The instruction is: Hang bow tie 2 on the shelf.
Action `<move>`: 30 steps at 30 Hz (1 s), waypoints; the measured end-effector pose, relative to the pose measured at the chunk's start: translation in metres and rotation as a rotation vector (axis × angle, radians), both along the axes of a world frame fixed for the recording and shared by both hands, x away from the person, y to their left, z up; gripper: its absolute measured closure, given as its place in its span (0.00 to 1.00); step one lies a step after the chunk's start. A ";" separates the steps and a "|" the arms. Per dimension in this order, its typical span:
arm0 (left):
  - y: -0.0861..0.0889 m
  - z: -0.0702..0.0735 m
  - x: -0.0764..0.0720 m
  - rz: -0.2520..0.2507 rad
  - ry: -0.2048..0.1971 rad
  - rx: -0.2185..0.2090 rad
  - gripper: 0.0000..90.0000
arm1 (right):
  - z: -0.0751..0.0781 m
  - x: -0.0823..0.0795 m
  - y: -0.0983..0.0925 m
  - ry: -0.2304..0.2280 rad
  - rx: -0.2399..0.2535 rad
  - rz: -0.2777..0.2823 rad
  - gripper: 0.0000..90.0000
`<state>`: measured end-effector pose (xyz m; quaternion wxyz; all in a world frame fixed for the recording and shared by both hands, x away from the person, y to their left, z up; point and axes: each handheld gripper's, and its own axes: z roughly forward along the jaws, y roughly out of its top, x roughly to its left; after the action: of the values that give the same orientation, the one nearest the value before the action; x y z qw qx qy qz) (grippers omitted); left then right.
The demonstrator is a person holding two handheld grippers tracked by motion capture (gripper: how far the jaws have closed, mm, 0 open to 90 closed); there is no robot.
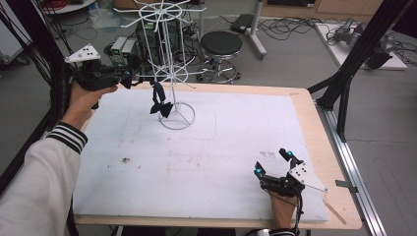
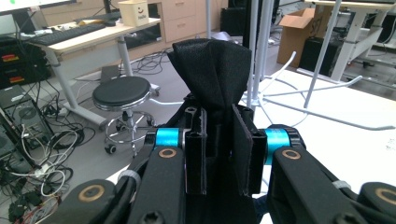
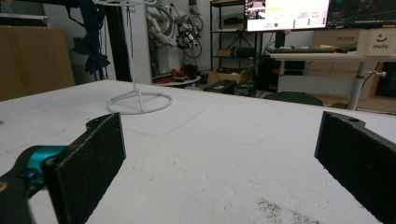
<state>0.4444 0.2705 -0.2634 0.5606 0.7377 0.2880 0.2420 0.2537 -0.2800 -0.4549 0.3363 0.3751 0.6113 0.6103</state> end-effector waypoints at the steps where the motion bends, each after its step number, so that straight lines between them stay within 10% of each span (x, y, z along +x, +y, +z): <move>1: -0.001 0.000 0.000 -0.001 0.002 -0.003 0.84 | 0.000 0.000 0.000 0.001 0.000 -0.001 0.01; 30: -0.022 -0.019 -0.002 -0.067 0.050 -0.020 0.84 | 0.000 0.000 0.000 -0.003 0.000 0.000 0.01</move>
<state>0.4428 0.2486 -0.2826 0.5684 0.7471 0.2793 0.2020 0.2535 -0.2799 -0.4549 0.3369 0.3743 0.6108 0.6110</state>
